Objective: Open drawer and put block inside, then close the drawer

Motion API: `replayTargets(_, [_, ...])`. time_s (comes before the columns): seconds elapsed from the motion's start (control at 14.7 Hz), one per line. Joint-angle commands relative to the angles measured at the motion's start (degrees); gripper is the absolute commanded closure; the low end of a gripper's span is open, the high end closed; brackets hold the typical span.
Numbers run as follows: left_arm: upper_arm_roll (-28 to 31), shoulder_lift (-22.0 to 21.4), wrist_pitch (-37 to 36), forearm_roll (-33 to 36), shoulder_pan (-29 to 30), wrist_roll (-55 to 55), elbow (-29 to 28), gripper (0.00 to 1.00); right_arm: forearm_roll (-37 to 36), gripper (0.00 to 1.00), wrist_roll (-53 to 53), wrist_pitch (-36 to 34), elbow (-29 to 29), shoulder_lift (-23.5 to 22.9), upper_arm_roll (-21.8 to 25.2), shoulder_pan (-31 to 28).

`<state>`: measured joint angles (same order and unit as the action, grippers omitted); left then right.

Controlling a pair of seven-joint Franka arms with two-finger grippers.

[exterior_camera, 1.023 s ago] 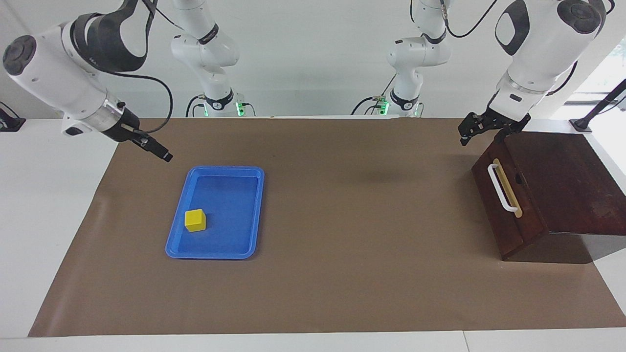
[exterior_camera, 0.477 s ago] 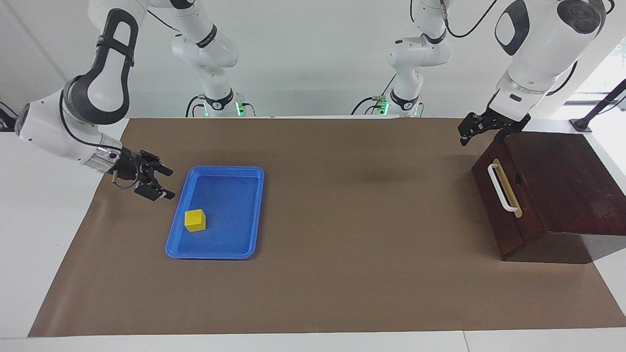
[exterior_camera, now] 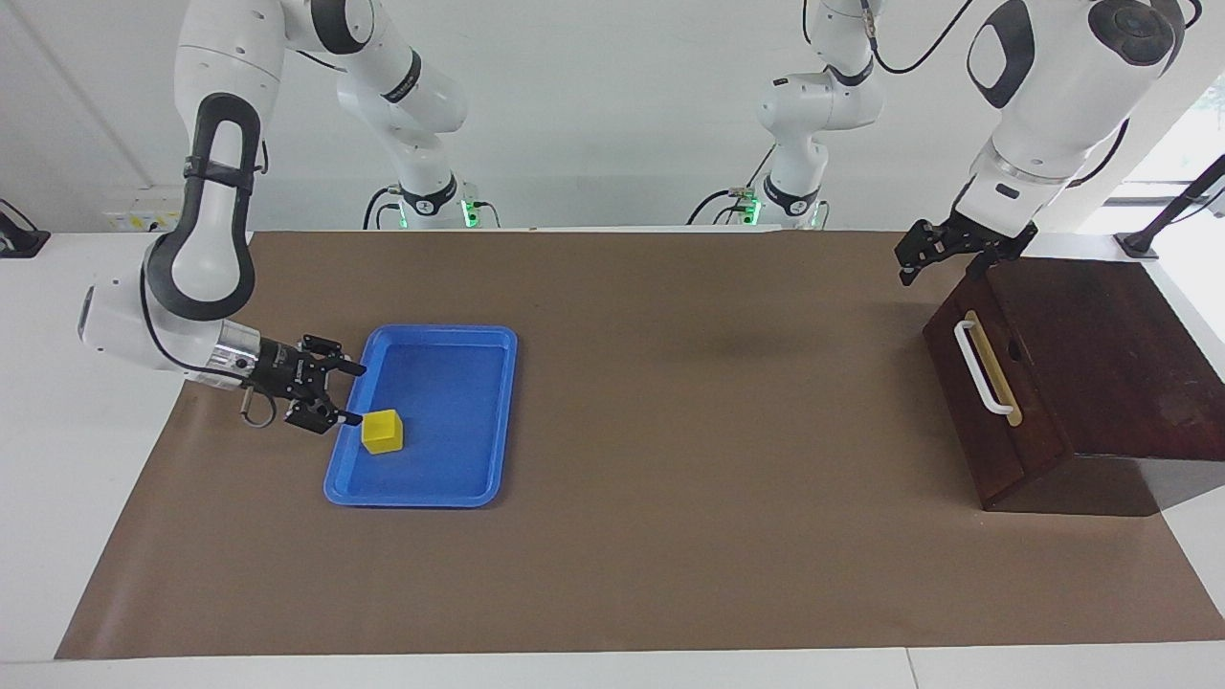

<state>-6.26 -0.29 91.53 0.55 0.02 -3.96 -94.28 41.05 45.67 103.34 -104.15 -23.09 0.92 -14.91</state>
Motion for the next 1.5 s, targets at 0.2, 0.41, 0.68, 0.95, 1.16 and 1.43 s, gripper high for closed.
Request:
replayTargets(0.2, [0.11, -1.3, 5.67, 3.38, -2.4, 0.27, -3.63, 0.0, 0.88, 0.0, 1.27, -0.59, 4.65, -3.89, -0.39, -0.21])
replayTargets(0.41, [0.1, 2.99, 7.51, 16.12, -4.68, 0.27, -4.25, 0.0, -0.88, 0.0, 0.65, 0.47, 5.01, -5.12, -0.39, 0.41])
replayTargets(0.68, [0.1, 7.58, 9.18, 25.63, -5.21, -3.14, -5.82, 0.0, -1.23, 0.0, 1.09, 0.64, 6.86, -5.74, -0.3, 0.85])
replayTargets(0.95, [0.28, 8.02, 18.14, 31.09, -4.42, -7.29, -13.11, 0.0, -3.17, 0.0, 0.74, 1.78, 7.21, -7.32, -0.3, 1.28])
replayTargets(1.16, [0.46, 8.11, 20.87, 34.25, -4.24, -7.2, -16.45, 0.0, -3.95, 0.0, 0.83, 1.34, 9.31, -8.37, -0.3, 1.81])
replayTargets(1.43, [0.54, 10.22, 21.58, 39.09, -4.33, -7.64, -17.96, 0.0, -4.22, 0.0, 0.83, 2.39, 8.7, -8.29, -0.3, 2.08])
